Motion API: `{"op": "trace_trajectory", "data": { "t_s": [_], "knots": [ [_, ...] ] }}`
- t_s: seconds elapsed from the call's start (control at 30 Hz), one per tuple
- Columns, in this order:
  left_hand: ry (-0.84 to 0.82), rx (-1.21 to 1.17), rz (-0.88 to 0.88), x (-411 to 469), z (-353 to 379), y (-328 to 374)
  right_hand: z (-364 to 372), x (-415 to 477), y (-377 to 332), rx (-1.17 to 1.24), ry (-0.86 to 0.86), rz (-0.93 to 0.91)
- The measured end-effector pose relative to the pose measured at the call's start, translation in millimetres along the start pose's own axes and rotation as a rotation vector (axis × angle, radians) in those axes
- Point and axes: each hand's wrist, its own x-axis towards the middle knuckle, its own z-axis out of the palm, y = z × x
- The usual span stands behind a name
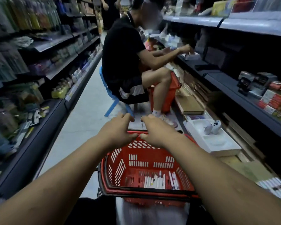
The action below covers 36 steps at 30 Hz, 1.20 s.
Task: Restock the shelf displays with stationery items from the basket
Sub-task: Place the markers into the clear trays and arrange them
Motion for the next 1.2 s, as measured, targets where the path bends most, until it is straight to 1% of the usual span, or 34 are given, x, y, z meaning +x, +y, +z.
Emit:
{"op": "trace_trajectory", "data": {
  "t_s": [0.13,0.33,0.53,0.7,0.77,0.83,0.9,0.97,1.03,1.07,1.13,1.2],
  "knots": [
    [-0.102,-0.021,-0.044,48,58,-32,58,44,31,0.039,-0.092,0.020],
    [-0.326,-0.006,-0.061,110,164,-77,158,84,90,0.068,-0.276,0.082],
    [-0.531,-0.053,-0.098,128,274,-108,260,84,146,0.139,-0.477,0.179],
    [-0.724,-0.106,-0.138,125,348,-113,316,69,187,0.165,-0.609,0.296],
    [-0.785,-0.133,-0.180,121,373,-111,328,61,197,0.210,-0.603,0.336],
    [-0.838,-0.160,-0.220,114,397,-105,343,46,202,0.227,-0.537,0.389],
    [-0.911,-0.123,-0.208,101,420,-100,359,29,206,0.202,-0.439,0.542],
    [-1.003,-0.088,-0.232,88,437,-95,376,15,211,0.162,-0.366,0.702],
    [-1.042,-0.083,-0.239,81,452,-95,387,12,220,0.172,-0.336,0.807],
    [-1.035,-0.088,-0.251,80,453,-93,391,13,224,0.201,-0.342,0.837],
    [-0.978,-0.189,-0.387,81,454,-88,397,14,230,0.300,-0.347,0.892],
    [-0.865,-0.275,-0.482,80,455,-83,402,13,229,0.371,-0.356,0.925]
  ]
}}
